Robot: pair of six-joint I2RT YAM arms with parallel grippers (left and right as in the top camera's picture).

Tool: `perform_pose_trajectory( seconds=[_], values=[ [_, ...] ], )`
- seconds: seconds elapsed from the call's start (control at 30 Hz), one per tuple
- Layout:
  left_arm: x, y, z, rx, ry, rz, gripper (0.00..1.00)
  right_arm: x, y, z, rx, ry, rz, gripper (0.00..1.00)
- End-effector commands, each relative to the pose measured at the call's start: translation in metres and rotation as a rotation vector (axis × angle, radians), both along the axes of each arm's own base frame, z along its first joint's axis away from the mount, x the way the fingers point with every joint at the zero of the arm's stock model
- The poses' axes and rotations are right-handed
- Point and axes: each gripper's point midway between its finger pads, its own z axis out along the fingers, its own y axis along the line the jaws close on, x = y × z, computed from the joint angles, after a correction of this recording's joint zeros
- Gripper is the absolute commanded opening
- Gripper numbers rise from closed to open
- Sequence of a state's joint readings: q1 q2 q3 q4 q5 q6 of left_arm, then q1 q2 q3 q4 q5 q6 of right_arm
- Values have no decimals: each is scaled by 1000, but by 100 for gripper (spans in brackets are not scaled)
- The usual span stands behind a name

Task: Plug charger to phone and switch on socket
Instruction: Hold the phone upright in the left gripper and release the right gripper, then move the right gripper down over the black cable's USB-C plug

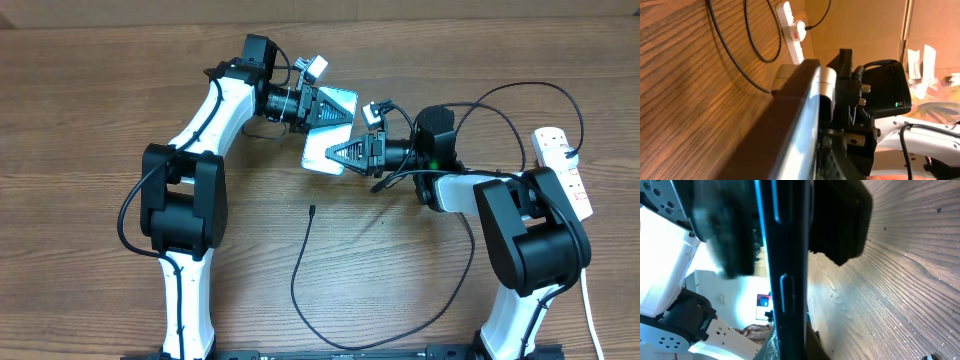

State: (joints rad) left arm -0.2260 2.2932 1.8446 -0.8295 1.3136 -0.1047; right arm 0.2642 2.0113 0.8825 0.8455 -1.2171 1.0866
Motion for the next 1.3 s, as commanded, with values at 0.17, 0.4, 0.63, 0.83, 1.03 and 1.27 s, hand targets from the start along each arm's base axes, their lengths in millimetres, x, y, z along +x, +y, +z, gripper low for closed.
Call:
perform_pose_trajectory(
  seconds=[0.17, 0.4, 0.63, 0.83, 1.03, 1.27],
  values=[
    [3, 3, 26, -59, -65, -8, 4, -13, -2, -8, 3, 76, 50, 5],
    [10, 10, 16, 2, -49, 30, 4, -7, -8, 14, 39, 40, 55, 83],
    [28, 54, -19, 234, 212, 236, 4, -3, -14, 70, 72, -58, 66, 99],
    [19, 85, -21, 260, 331, 277, 4, 7, -26, 85, 69, -46, 9, 99],
    [-2, 105, -1, 298, 299, 258, 4, 38, -52, 53, -12, 24, -173, 99],
    [-18, 134, 55, 468, 113, 350, 4, 34, -79, -24, -355, 126, -317, 99]
  ],
)
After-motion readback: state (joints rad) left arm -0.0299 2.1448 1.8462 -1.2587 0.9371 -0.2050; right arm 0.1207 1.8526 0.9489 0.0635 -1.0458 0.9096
